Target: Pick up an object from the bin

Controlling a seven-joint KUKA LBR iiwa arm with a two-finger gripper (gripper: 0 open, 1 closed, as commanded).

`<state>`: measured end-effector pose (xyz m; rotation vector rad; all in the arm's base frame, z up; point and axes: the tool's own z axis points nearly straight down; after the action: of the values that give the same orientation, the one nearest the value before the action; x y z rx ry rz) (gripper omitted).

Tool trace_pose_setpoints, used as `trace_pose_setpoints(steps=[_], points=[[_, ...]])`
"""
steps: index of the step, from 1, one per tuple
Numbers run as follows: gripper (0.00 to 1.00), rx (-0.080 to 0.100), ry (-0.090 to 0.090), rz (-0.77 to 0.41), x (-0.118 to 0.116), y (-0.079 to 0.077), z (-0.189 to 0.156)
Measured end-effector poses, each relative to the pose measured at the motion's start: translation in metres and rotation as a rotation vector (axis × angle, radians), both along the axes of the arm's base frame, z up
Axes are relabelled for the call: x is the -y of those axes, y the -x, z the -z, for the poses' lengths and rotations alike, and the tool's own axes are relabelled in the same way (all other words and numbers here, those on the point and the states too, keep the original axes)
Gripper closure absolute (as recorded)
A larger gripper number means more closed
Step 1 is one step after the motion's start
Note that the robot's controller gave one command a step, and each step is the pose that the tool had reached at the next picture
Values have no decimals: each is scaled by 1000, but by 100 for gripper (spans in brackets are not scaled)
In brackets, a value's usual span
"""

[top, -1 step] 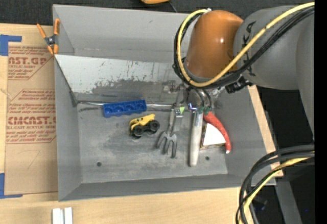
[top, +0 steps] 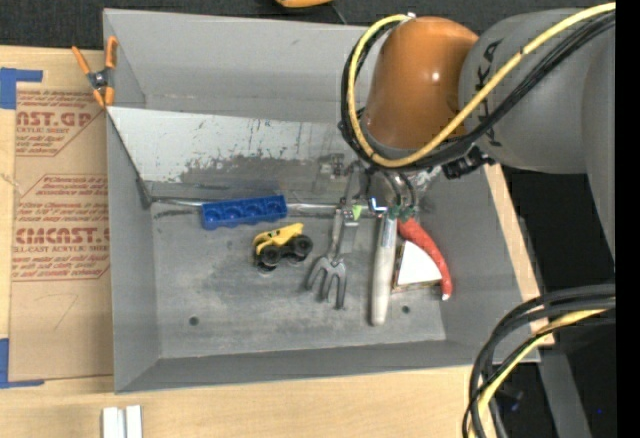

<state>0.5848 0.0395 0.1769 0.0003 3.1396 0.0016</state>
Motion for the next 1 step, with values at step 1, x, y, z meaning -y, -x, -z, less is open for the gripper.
trace_pose_setpoints(steps=[1], points=[[0,-5,-2,205,-16,-5,53]])
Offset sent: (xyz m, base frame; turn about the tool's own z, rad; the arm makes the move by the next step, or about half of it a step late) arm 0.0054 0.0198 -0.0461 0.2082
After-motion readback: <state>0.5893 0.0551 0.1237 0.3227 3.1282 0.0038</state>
